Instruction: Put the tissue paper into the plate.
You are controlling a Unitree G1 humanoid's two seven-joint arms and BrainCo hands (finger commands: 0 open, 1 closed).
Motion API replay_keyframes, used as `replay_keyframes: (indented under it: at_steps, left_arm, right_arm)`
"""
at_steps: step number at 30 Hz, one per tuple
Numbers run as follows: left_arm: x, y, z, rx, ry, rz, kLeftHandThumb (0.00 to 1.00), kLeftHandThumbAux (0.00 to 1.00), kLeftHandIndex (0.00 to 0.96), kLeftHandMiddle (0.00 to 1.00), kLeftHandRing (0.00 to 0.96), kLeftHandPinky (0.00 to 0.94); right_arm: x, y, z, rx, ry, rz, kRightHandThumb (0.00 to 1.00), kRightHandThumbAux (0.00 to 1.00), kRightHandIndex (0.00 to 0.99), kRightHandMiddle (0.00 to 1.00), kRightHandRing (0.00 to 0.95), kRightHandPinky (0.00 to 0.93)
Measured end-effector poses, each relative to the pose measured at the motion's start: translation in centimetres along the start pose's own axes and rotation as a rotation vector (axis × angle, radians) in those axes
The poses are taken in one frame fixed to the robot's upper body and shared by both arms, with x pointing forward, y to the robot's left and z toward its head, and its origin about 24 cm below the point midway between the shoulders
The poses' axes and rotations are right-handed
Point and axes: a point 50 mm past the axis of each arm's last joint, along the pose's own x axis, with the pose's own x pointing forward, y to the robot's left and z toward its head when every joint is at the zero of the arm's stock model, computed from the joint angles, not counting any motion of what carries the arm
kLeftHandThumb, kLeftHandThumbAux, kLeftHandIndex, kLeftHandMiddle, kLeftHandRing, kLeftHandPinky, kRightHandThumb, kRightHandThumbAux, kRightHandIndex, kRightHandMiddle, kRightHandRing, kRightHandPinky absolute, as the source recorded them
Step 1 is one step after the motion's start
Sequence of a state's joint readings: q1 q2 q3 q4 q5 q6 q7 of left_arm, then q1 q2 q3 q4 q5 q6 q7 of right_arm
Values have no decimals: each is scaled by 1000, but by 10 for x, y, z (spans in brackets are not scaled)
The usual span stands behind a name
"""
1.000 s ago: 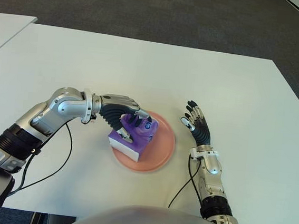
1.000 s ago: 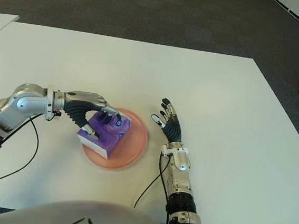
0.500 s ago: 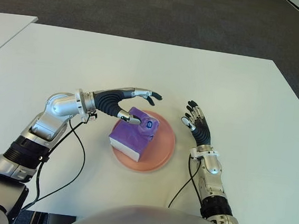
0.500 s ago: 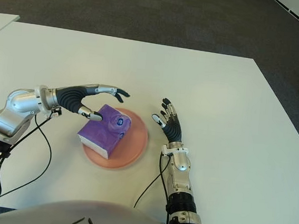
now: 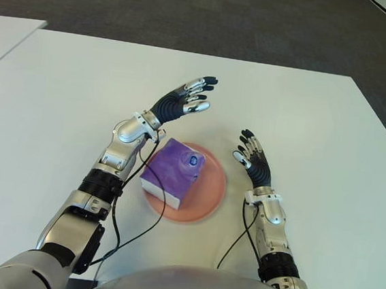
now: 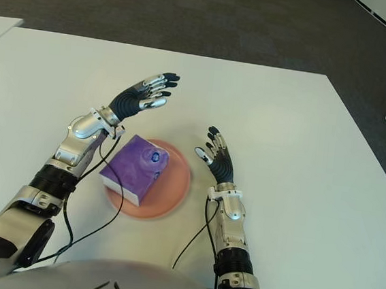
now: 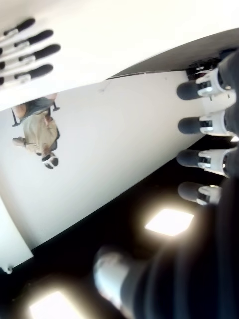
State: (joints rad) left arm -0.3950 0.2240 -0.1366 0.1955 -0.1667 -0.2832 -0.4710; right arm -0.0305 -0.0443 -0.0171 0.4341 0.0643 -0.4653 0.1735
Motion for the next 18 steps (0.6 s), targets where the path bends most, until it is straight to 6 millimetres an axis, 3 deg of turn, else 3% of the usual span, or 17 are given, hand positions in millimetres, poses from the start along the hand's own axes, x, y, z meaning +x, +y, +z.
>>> replay_keyframes:
  at_steps: [3,7,10,18]
  left_arm:
    - [-14,8,20,20,-92,34,41,375,0,0,0,0]
    - [-49,20,37,-23,-169,91,66,286,0,0,0,0]
    - [-63,29,35,-101,-152,152,65,240,0,0,0,0]
    - [-75,43,17,-227,-111,285,57,220,0,0,0,0]
  right_arm:
    - [0,0,1,0,-7,0,7,575,0,0,0,0]
    - [-1,0,0,-1,0,1,1,577,0,0,0,0]
    - [-4,-5,-3,-13,17,-6,0,573,0,0,0,0]
    - [-6,-2,-9,0,47,-3,2,562,0,0,0,0]
